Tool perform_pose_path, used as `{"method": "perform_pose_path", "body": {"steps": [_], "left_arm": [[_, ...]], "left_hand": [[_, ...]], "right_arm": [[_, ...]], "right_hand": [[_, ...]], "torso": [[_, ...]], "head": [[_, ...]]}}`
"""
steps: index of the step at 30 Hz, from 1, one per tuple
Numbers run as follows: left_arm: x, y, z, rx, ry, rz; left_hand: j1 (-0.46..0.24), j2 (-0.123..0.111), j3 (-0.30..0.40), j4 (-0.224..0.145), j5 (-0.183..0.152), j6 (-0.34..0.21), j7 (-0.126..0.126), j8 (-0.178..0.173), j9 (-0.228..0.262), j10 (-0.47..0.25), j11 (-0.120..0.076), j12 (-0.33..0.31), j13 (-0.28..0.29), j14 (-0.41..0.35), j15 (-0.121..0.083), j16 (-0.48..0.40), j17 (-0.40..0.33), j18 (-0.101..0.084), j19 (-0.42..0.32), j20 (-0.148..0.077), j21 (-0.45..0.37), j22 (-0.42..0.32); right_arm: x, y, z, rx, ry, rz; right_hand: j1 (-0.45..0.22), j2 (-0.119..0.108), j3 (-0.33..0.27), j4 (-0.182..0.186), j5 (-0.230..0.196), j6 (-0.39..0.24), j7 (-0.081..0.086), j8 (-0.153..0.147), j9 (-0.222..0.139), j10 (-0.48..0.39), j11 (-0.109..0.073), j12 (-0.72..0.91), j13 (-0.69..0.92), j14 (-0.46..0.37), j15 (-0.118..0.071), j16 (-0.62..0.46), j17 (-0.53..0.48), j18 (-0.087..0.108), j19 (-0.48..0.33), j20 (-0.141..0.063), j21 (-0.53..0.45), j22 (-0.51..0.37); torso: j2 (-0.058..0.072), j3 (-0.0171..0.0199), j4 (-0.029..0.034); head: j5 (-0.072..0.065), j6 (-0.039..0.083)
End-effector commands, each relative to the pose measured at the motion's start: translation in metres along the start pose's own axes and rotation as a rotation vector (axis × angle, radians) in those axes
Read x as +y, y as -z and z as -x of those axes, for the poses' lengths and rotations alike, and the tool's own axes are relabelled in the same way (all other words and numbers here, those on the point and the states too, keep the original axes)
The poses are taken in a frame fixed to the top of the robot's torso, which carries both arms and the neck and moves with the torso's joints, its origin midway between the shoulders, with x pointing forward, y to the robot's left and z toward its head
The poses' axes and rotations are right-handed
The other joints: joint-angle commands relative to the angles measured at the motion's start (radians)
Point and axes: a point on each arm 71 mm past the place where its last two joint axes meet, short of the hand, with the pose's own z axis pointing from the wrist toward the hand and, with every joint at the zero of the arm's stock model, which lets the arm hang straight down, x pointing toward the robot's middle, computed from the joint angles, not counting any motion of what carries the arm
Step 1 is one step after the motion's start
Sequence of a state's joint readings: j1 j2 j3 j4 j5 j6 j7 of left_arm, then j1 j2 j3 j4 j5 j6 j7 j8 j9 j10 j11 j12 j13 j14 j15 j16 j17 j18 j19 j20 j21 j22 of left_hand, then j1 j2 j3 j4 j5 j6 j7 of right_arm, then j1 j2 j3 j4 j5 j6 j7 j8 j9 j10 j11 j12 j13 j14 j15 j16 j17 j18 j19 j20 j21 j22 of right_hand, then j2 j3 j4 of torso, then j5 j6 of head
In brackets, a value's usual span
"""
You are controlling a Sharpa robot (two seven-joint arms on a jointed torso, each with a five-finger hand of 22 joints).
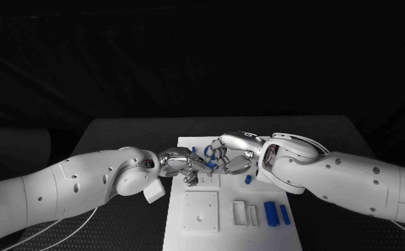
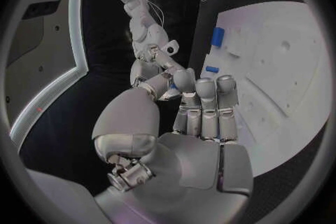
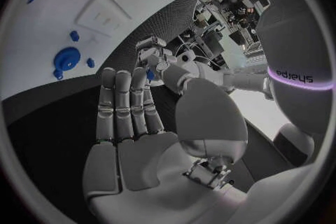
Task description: Assemble the parts on the task board
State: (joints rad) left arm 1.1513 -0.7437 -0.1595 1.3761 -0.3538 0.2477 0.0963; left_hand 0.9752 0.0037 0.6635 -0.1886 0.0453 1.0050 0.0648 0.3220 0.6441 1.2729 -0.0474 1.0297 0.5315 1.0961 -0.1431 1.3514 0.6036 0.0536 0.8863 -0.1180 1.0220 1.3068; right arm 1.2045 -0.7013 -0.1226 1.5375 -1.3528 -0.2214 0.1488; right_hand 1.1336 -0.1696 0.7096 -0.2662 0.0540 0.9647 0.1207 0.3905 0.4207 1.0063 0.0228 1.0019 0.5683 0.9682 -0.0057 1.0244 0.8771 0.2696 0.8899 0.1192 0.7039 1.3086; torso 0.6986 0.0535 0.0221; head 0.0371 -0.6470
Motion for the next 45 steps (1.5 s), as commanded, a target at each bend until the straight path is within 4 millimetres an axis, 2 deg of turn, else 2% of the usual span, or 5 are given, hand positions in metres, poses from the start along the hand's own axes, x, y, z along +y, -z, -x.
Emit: {"method": "perform_pose_path", "body": {"steps": [1, 20, 26, 30, 45], "left_arm": [[-0.002, 0.001, 0.002, -0.003, 0.020, -0.015], [-0.002, 0.000, 0.003, -0.014, 0.042, -0.016], [-0.002, 0.000, 0.003, -0.016, 0.042, -0.015], [-0.002, 0.000, 0.004, -0.018, 0.043, -0.009], [-0.001, 0.000, 0.003, 0.003, 0.045, -0.006]], "left_hand": [[0.005, 0.001, 0.003, 0.000, 0.003, 0.010, -0.002, 0.005, 0.001, -0.011, -0.003, 0.004, 0.001, -0.006, -0.009, 0.003, 0.001, -0.019, -0.008, -0.116, -0.006, 0.002], [0.004, -0.008, -0.004, 0.011, 0.003, 0.004, 0.000, 0.000, 0.002, -0.015, -0.001, 0.004, 0.002, -0.010, -0.008, 0.003, 0.001, -0.020, -0.011, -0.115, -0.008, 0.002], [0.007, 0.009, -0.005, 0.016, 0.003, 0.011, -0.001, 0.003, 0.004, -0.015, -0.002, 0.005, 0.002, -0.012, -0.008, 0.004, 0.000, -0.020, -0.013, -0.116, -0.010, 0.003], [0.004, 0.014, -0.010, 0.015, 0.004, 0.013, -0.001, 0.003, 0.005, -0.014, -0.002, 0.005, 0.001, -0.012, -0.008, 0.004, 0.000, -0.021, -0.015, -0.116, -0.010, 0.004], [-0.019, 0.031, -0.024, 0.024, 0.003, 0.012, -0.001, -0.002, 0.006, -0.017, -0.001, 0.004, 0.000, -0.016, -0.008, 0.005, -0.001, -0.023, -0.018, -0.115, -0.012, 0.007]], "right_arm": [[0.002, 0.000, -0.001, -0.005, 0.001, 0.024], [0.003, -0.001, -0.003, -0.004, 0.034, 0.014], [0.001, -0.001, 0.002, -0.065, 0.032, 0.012], [-0.001, 0.001, 0.005, -0.109, 0.041, 0.010], [-0.002, 0.002, 0.005, -0.095, 0.055, 0.030]], "right_hand": [[-0.003, 0.013, 0.005, 0.001, -0.004, 0.008, 0.000, 0.008, 0.002, 0.003, -0.008, 0.008, 0.003, 0.002, -0.008, 0.008, 0.002, -0.008, 0.007, 0.000, 0.004, 0.004], [-0.088, 0.019, -0.074, 0.003, 0.041, 0.040, -0.014, 0.004, 0.027, 0.014, -0.022, 0.022, 0.047, 0.010, -0.023, 0.041, 0.015, -0.008, 0.018, -0.015, 0.041, 0.011], [-0.092, -0.014, -0.074, -0.002, 0.052, -0.083, 0.039, -0.077, -0.007, -0.044, 0.030, -0.033, 0.030, -0.046, 0.005, -0.006, -0.013, -0.014, -0.046, 0.004, -0.001, -0.011], [-0.060, -0.027, -0.057, -0.003, 0.043, -0.101, 0.051, -0.090, -0.016, -0.060, 0.039, -0.047, 0.025, -0.062, 0.020, -0.016, -0.023, -0.014, -0.065, 0.016, -0.015, -0.019], [0.028, -0.036, 0.042, 0.023, -0.002, -0.083, 0.031, -0.082, -0.024, -0.048, 0.022, -0.042, 0.028, -0.058, 0.022, 0.003, -0.036, -0.008, -0.058, 0.026, -0.005, -0.022]], "torso": [[0.000, 0.0003, -0.0005], [0.000, 0.0004, -0.0003], [0.000, 0.0001, -0.0005], [0.000, -0.0001, -0.0003], [0.000, 0.0005, -0.0007]], "head": [[0.000, 0.000], [0.001, 0.001], [0.001, 0.001], [0.001, 0.002], [0.002, 0.002]]}}
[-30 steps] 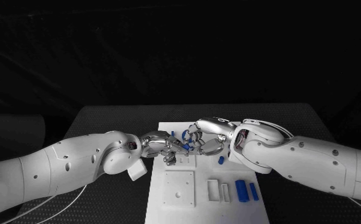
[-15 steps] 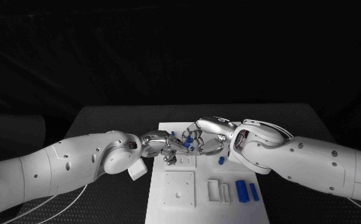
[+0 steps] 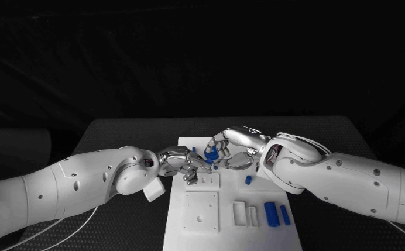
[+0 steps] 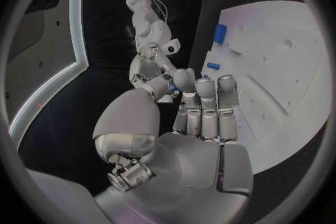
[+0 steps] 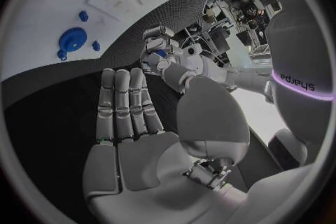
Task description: Assemble the parts on the task board
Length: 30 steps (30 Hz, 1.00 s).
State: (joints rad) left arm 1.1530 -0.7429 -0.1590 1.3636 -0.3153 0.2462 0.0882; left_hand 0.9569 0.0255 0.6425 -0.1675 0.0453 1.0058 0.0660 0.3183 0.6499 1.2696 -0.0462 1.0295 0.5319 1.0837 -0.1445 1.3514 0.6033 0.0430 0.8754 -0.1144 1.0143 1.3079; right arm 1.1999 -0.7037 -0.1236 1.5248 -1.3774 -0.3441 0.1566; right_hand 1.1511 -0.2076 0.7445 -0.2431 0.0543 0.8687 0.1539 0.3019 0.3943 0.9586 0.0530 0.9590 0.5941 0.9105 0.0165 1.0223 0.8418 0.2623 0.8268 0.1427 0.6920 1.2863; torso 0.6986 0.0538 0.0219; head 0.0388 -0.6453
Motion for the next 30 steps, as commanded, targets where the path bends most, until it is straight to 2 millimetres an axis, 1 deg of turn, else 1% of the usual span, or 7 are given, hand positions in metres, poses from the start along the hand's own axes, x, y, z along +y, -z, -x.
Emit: {"method": "perform_pose_path", "body": {"steps": [1, 4, 7, 14, 19, 24, 30], "left_arm": [[-0.0016, -0.0008, -0.0019, 0.021, 0.009, -0.007], [-0.0015, -0.0008, -0.0018, 0.020, 0.010, -0.006], [-0.0015, -0.0006, -0.0018, 0.020, 0.011, -0.006], [-0.0019, -0.0009, -0.0026, 0.026, 0.015, -0.009], [-0.0019, -0.0009, -0.0033, 0.034, 0.016, -0.007], [-0.0018, -0.0011, -0.0040, 0.037, 0.016, -0.005], [-0.0012, -0.0011, -0.0039, 0.038, 0.016, 0.004]], "left_hand": [[-0.001, 0.009, -0.003, 0.003, 0.003, 0.011, -0.002, 0.001, 0.000, -0.014, -0.003, 0.004, 0.000, -0.003, -0.006, 0.005, 0.000, -0.012, -0.008, -0.119, -0.004, 0.005], [-0.010, 0.013, -0.007, 0.010, 0.003, 0.009, -0.001, -0.001, 0.000, -0.016, -0.002, 0.003, 0.000, -0.005, -0.005, 0.005, -0.001, -0.013, -0.009, -0.118, -0.005, 0.006], [-0.018, 0.014, -0.009, 0.017, 0.003, 0.007, 0.000, -0.003, 0.000, -0.017, -0.001, 0.004, 0.000, -0.006, -0.005, 0.006, -0.001, -0.014, -0.010, -0.118, -0.006, 0.006], [-0.029, 0.015, -0.010, 0.028, 0.003, 0.006, 0.000, -0.006, 0.000, -0.020, -0.001, 0.004, 0.000, -0.008, -0.005, 0.006, -0.001, -0.014, -0.012, -0.119, -0.007, 0.007], [-0.032, 0.015, -0.010, 0.032, 0.003, 0.005, 0.000, -0.007, 0.000, -0.021, -0.001, 0.004, 0.000, -0.008, -0.004, 0.006, -0.002, -0.014, -0.012, -0.119, -0.007, 0.007], [-0.035, 0.015, -0.011, 0.035, 0.003, 0.006, 0.000, -0.007, 0.000, -0.021, -0.001, 0.005, 0.000, -0.009, -0.004, 0.006, -0.002, -0.014, -0.013, -0.119, -0.007, 0.008], [-0.035, 0.015, -0.010, 0.036, 0.003, 0.006, 0.000, -0.007, 0.000, -0.021, -0.001, 0.005, 0.001, -0.009, -0.004, 0.006, -0.002, -0.014, -0.013, -0.119, -0.007, 0.008]], "right_arm": [[0.0033, -0.0006, -0.0029, 0.032, 0.012, 0.034], [0.0043, -0.0009, -0.0041, 0.046, 0.010, 0.038], [0.0046, -0.0011, -0.0054, 0.063, 0.007, 0.038], [0.0044, -0.0017, -0.0091, 0.111, 0.002, 0.034], [0.0058, -0.0027, -0.0100, 0.113, -0.002, 0.039], [0.0065, -0.0032, -0.0099, 0.109, -0.005, 0.042], [0.0071, -0.0034, -0.0100, 0.109, -0.019, 0.045]], "right_hand": [[0.011, 0.005, 0.008, 0.000, -0.003, 0.017, -0.004, 0.010, 0.003, 0.000, -0.010, 0.003, 0.003, 0.000, -0.001, 0.007, 0.000, 0.000, 0.006, 0.003, 0.008, 0.001], [0.011, 0.012, 0.009, -0.001, -0.004, 0.028, -0.011, 0.016, 0.006, 0.001, -0.014, 0.006, 0.006, 0.000, -0.002, 0.013, 0.001, 0.000, 0.007, 0.002, 0.012, 0.003], [0.008, 0.013, 0.006, -0.002, -0.004, 0.027, -0.014, 0.016, 0.006, 0.000, -0.016, 0.007, 0.007, -0.002, -0.002, 0.015, 0.002, 0.000, 0.005, 0.002, 0.013, 0.004], [0.005, 0.013, -0.002, -0.012, -0.004, 0.015, -0.017, 0.011, 0.003, -0.006, -0.019, 0.006, 0.009, -0.009, -0.002, 0.018, 0.002, 0.000, -0.001, 0.002, 0.015, 0.006], [-0.002, 0.011, -0.018, -0.025, -0.002, -0.011, -0.022, 0.000, -0.003, -0.017, -0.019, 0.004, 0.010, -0.020, 0.003, 0.019, 0.000, 0.000, -0.013, 0.006, 0.014, 0.007], [-0.003, 0.015, -0.020, -0.025, -0.002, -0.014, -0.024, 0.000, -0.003, -0.017, -0.020, 0.005, 0.011, -0.021, 0.004, 0.020, 0.000, 0.000, -0.013, 0.007, 0.014, 0.008], [-0.013, 0.030, -0.023, -0.014, -0.004, -0.012, -0.026, 0.003, -0.002, -0.016, -0.021, 0.006, 0.012, -0.021, 0.004, 0.024, -0.001, 0.000, -0.012, 0.008, 0.016, 0.008]], "torso": [[0.000, 0.0002, -0.0004], [0.000, 0.0000, -0.0004], [0.000, 0.0003, -0.0004], [0.000, -0.0005, 0.0001], [0.000, 0.0002, -0.0003], [0.000, -0.0001, 0.0002], [0.000, 0.0003, -0.0003]], "head": [[0.000, 0.000], [0.000, 0.000], [0.002, -0.001], [0.001, -0.002], [0.002, -0.003], [0.001, -0.004], [0.002, -0.006]]}}
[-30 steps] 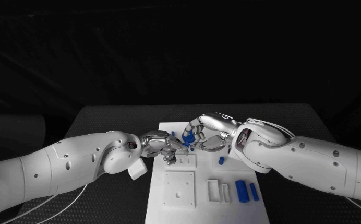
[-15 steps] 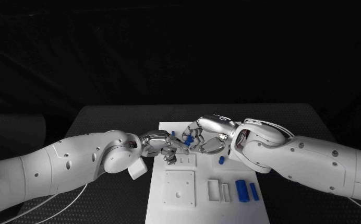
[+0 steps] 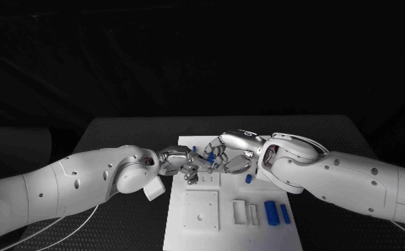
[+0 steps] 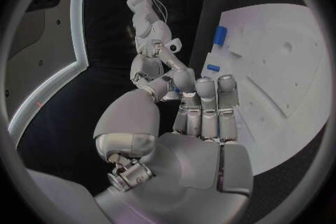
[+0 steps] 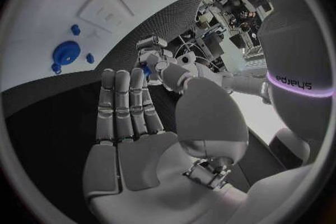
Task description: Assemble the parts on the task board
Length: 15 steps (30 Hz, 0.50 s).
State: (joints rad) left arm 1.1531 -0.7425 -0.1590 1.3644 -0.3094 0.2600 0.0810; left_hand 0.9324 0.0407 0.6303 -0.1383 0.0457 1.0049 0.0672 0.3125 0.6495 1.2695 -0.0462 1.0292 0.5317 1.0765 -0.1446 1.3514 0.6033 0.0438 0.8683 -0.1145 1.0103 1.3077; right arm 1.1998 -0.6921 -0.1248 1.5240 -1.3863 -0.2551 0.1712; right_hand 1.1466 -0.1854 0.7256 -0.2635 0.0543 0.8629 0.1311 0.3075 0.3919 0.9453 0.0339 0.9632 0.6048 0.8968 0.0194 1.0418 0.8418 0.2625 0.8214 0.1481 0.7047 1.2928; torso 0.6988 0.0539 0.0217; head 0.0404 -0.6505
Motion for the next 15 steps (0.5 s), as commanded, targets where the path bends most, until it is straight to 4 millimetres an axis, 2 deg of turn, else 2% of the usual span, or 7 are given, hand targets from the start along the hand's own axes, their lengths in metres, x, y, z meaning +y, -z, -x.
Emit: {"method": "perform_pose_path", "body": {"steps": [1, 5, 10, 15], "left_arm": [[-0.0014, -0.0010, -0.0026, 0.023, 0.009, 0.000], [-0.0010, -0.0009, -0.0021, 0.018, 0.004, 0.005], [-0.0010, -0.0008, -0.0019, 0.017, 0.003, 0.006], [-0.0014, -0.0016, -0.0037, 0.028, 0.001, 0.007]], "left_hand": [[-0.010, 0.000, 0.002, 0.007, 0.003, 0.007, -0.001, -0.002, 0.000, -0.021, -0.001, 0.005, 0.001, -0.002, -0.004, 0.006, -0.002, -0.014, -0.006, -0.119, -0.003, 0.008], [-0.011, 0.000, 0.002, 0.007, 0.003, 0.007, -0.001, -0.001, 0.001, -0.021, -0.001, 0.005, 0.001, -0.002, -0.004, 0.007, -0.002, -0.014, -0.006, -0.119, -0.003, 0.008], [-0.010, 0.000, 0.002, 0.007, 0.003, 0.008, -0.001, -0.001, 0.001, -0.021, -0.001, 0.005, 0.001, -0.002, -0.004, 0.007, -0.002, -0.014, -0.006, -0.119, -0.003, 0.008], [-0.010, -0.001, 0.003, 0.007, 0.003, 0.008, -0.001, -0.001, 0.001, -0.022, -0.001, 0.006, 0.001, -0.002, -0.005, 0.007, -0.002, -0.014, -0.006, -0.119, -0.003, 0.009]], "right_arm": [[0.0021, -0.0003, -0.0017, 0.017, -0.013, 0.019], [0.0023, -0.0003, -0.0021, 0.022, -0.016, 0.022], [0.0017, -0.0001, -0.0023, 0.027, -0.017, 0.021], [0.0016, -0.0008, -0.0036, 0.043, -0.011, 0.016]], "right_hand": [[-0.010, 0.010, -0.004, 0.009, -0.004, -0.006, -0.003, -0.001, 0.001, -0.002, -0.003, 0.002, 0.002, -0.007, 0.001, 0.005, -0.001, -0.001, -0.007, 0.002, 0.004, 0.001], [-0.021, 0.021, -0.006, 0.020, -0.005, 0.002, -0.002, 0.005, 0.003, -0.001, -0.003, 0.003, 0.003, -0.007, 0.000, 0.008, -0.002, -0.001, -0.006, 0.002, 0.005, 0.001], [-0.034, 0.038, -0.002, 0.036, -0.006, 0.039, 0.007, 0.028, 0.013, 0.003, 0.000, 0.009, 0.007, -0.006, -0.003, 0.016, -0.001, -0.001, -0.003, -0.001, 0.010, 0.002], [-0.041, 0.040, 0.000, 0.040, -0.006, 0.068, 0.013, 0.043, 0.019, 0.004, 0.005, 0.013, 0.011, -0.005, -0.005, 0.022, 0.001, -0.001, -0.001, -0.004, 0.015, 0.004]], "torso": [[0.000, 0.0000, 0.0001], [0.000, 0.0003, 0.0000], [0.000, 0.0001, -0.0003], [0.000, -0.0001, -0.0003]], "head": [[0.001, -0.001], [0.001, -0.002], [0.001, -0.002], [0.000, -0.002]]}}
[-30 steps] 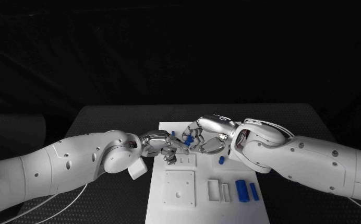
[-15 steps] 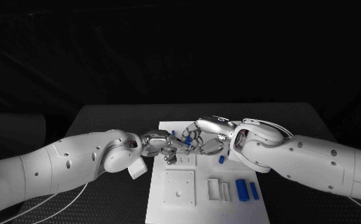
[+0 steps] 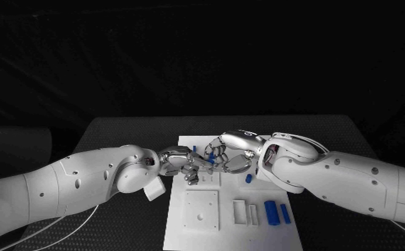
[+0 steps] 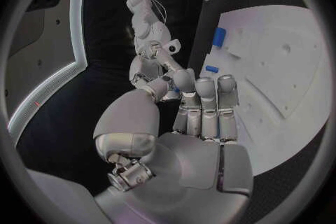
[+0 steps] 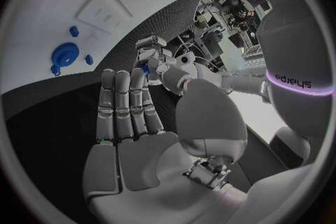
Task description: Assemble the parts on the task board
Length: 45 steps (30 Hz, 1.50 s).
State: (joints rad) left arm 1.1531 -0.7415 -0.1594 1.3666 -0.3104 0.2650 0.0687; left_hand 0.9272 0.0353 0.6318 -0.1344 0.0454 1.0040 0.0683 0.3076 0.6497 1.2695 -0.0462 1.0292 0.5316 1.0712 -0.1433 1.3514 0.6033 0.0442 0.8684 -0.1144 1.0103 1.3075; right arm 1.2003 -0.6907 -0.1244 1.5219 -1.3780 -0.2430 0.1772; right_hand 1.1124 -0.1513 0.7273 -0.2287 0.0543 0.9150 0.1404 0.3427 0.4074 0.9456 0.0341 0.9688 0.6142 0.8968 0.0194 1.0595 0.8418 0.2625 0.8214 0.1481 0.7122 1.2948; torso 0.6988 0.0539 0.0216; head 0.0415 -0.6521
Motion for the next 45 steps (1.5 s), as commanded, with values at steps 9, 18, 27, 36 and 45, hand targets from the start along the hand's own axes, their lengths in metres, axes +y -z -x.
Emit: {"method": "perform_pose_path", "body": {"steps": [9, 18, 27, 36, 45], "left_arm": [[-0.0035, -0.0019, -0.0053, 0.039, 0.004, -0.016], [-0.0037, -0.0017, -0.0043, 0.023, 0.009, -0.020], [-0.0027, -0.0016, -0.0022, -0.022, 0.006, -0.003], [-0.0033, -0.0009, -0.0005, -0.055, 0.005, -0.010], [-0.0028, 0.0007, 0.0009, -0.080, -0.004, -0.009]], "left_hand": [[-0.007, -0.003, 0.001, 0.005, 0.003, 0.008, -0.003, 0.002, 0.001, -0.024, -0.001, 0.005, 0.001, 0.002, -0.006, 0.007, -0.002, -0.014, -0.007, -0.120, -0.003, 0.010], [-0.017, -0.021, -0.002, 0.016, 0.003, 0.003, -0.001, -0.002, 0.002, -0.028, 0.000, 0.006, 0.001, -0.002, -0.005, 0.007, -0.003, -0.015, -0.010, -0.119, -0.005, 0.010], [-0.055, -0.097, -0.057, 0.015, 0.011, -0.066, 0.017, -0.040, -0.011, -0.034, 0.017, 0.006, 0.002, -0.005, 0.008, 0.006, -0.005, -0.017, -0.010, -0.117, -0.005, 0.012], [-0.072, -0.103, -0.127, -0.011, 0.008, -0.139, 0.038, -0.071, -0.031, -0.048, 0.036, 0.008, 0.002, -0.010, 0.025, 0.001, -0.010, -0.005, -0.014, -0.104, -0.016, 0.009], [-0.076, -0.101, -0.135, -0.006, 0.008, -0.148, 0.042, -0.072, -0.037, -0.055, 0.040, 0.008, 0.002, -0.014, 0.030, -0.001, -0.012, -0.001, -0.015, -0.098, -0.021, 0.007]], "right_arm": [[0.0004, -0.0013, -0.0039, 0.041, 0.033, 0.011], [0.0016, -0.0018, -0.0048, 0.036, 0.043, 0.017], [0.0017, -0.0014, -0.0043, 0.024, 0.044, 0.014], [-0.0001, -0.0009, -0.0054, 0.040, 0.049, -0.009], [-0.0069, 0.0014, -0.0026, 0.008, 0.062, -0.068]], "right_hand": [[-0.007, 0.008, -0.004, -0.002, -0.006, 0.042, -0.005, 0.022, 0.010, 0.011, -0.003, 0.014, 0.006, -0.001, -0.009, 0.013, 0.002, -0.001, 0.006, -0.008, 0.016, 0.004], [-0.004, 0.013, -0.005, -0.007, -0.006, 0.061, -0.014, 0.033, 0.018, 0.022, -0.011, 0.022, 0.012, 0.009, -0.015, 0.024, 0.004, -0.001, 0.018, -0.013, 0.025, 0.005], [-0.015, 0.026, -0.006, 0.002, -0.006, 0.087, -0.027, 0.048, 0.030, 0.043, -0.023, 0.035, 0.021, 0.027, -0.026, 0.041, 0.009, -0.001, 0.039, -0.023, 0.041, 0.007], [-0.016, 0.038, 0.005, 0.008, -0.006, 0.098, -0.033, 0.053, 0.036, 0.053, -0.030, 0.037, 0.024, 0.035, -0.032, 0.046, 0.010, -0.001, 0.047, -0.028, 0.047, 0.006], [-0.019, 0.039, 0.014, 0.007, -0.006, 0.104, -0.036, 0.056, 0.039, 0.061, -0.033, 0.038, 0.026, 0.042, -0.036, 0.049, 0.009, -0.001, 0.054, -0.032, 0.051, 0.005]], "torso": [[0.000, -0.0005, 0.0001], [0.000, -0.0005, 0.0007], [0.000, -0.0004, 0.0003], [0.000, -0.0002, -0.0001], [0.000, -0.0003, 0.0002]], "head": [[0.000, -0.002], [-0.001, -0.001], [0.000, -0.001], [-0.001, -0.001], [-0.004, 0.000]]}}
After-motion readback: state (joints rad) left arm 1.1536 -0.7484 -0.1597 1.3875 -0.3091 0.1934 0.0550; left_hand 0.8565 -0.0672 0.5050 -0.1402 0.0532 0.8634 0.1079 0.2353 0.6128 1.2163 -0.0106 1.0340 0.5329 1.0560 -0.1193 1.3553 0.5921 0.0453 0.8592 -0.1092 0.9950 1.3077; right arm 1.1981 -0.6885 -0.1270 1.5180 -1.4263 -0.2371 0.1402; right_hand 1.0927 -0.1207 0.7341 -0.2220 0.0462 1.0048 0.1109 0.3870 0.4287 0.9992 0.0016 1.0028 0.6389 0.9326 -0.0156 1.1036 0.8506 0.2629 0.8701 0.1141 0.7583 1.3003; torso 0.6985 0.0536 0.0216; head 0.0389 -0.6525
